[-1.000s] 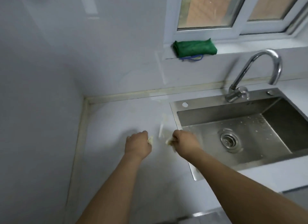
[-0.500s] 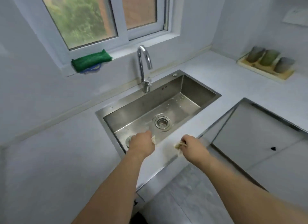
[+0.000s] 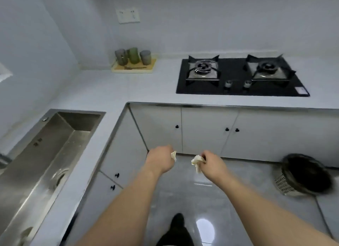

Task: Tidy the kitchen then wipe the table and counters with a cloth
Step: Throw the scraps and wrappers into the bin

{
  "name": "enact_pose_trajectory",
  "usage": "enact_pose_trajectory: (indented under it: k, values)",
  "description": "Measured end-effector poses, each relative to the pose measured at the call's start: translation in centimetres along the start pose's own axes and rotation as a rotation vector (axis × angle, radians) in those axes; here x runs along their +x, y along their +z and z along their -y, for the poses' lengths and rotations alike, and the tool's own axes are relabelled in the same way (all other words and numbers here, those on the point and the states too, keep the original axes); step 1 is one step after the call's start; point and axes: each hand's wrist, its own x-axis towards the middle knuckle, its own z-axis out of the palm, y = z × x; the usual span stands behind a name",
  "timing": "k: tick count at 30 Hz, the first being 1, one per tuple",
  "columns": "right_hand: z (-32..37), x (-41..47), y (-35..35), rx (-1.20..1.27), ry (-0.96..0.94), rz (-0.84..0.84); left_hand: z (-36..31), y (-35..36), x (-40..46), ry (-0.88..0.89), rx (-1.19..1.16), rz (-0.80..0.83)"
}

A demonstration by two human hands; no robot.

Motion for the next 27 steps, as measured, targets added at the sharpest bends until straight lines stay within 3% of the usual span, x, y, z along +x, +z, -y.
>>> enact_pose_trajectory:
  k: [8, 19, 27]
  values:
    - [-15.1, 3.3, -10.0, 0.146, 0.323, -0.169, -17.8, 3.0, 11.8, 0.331, 0.094, 0.166]
    - [-31.4, 9.1, -27.4, 0.243, 0.591, -0.348, -43.1, 6.9, 26.0, 0.506, 0.006, 0.372]
    - [-43.1, 8.2, -33.0, 0.292, 0.775, -0.37, -57.4, 10.1, 28.9, 0.566, 0.009, 0.455]
